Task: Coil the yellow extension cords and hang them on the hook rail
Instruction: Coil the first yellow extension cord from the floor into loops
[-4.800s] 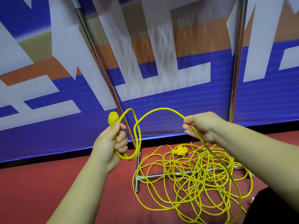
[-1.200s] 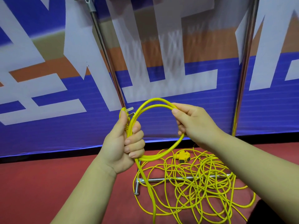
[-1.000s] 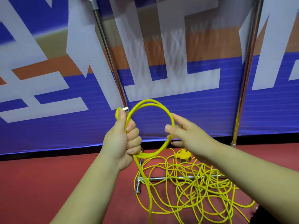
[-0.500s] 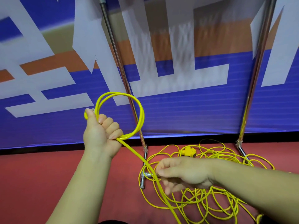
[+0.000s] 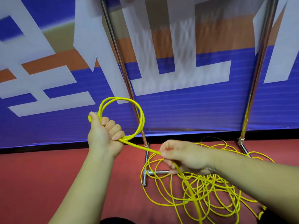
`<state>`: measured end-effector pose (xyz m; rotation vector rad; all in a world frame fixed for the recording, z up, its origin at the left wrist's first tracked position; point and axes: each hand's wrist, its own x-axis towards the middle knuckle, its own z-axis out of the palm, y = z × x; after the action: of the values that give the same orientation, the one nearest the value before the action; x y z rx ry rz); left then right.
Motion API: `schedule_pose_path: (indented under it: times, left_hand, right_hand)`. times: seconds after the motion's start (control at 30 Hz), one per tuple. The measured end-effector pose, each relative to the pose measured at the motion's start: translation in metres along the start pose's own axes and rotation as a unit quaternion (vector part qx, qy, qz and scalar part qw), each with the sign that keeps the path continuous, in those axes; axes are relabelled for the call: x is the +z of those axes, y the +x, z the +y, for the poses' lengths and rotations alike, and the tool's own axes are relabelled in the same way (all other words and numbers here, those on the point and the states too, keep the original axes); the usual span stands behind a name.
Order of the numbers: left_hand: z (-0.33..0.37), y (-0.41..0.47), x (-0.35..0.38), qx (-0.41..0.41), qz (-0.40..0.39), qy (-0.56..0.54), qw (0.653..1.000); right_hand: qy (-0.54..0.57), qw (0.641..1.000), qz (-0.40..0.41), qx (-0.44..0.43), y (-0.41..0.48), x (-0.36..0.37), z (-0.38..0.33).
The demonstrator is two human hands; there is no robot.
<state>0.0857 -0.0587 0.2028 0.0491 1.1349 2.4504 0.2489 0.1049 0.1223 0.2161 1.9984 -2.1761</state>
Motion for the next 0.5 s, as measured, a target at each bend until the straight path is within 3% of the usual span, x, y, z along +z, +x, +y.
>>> schedule_pose_path:
  times: [0.1, 0.2, 0.27, 0.37, 0.5]
  left_hand:
    - [0.003, 0.005, -0.009, 0.003, 0.019, 0.009, 1.0]
    - [0.007, 0.012, -0.019, 0.01, 0.031, 0.024, 0.999]
    - [0.007, 0.016, -0.029, 0.013, 0.036, 0.047, 0.998]
    - [-0.002, 0.018, -0.037, -0.005, 0.023, 0.11, 0.994]
    - [-0.027, 0.008, -0.024, -0.016, -0.057, 0.265, 0.963]
  right_hand:
    - [-0.021, 1.0, -0.004, -0.016, -0.008, -0.022, -0.01]
    - [-0.199, 0.98, -0.013, 0.015, -0.015, -0.051, -0.013]
    - [-0.262, 0.963, 0.023, 0.052, -0.023, -0.073, -0.014]
    - [-0.217, 0.971, 0.093, 0.047, -0.033, -0.093, -0.016]
    - [-0.152, 0.969, 0.19, -0.04, -0.035, -0.089, -0.025]
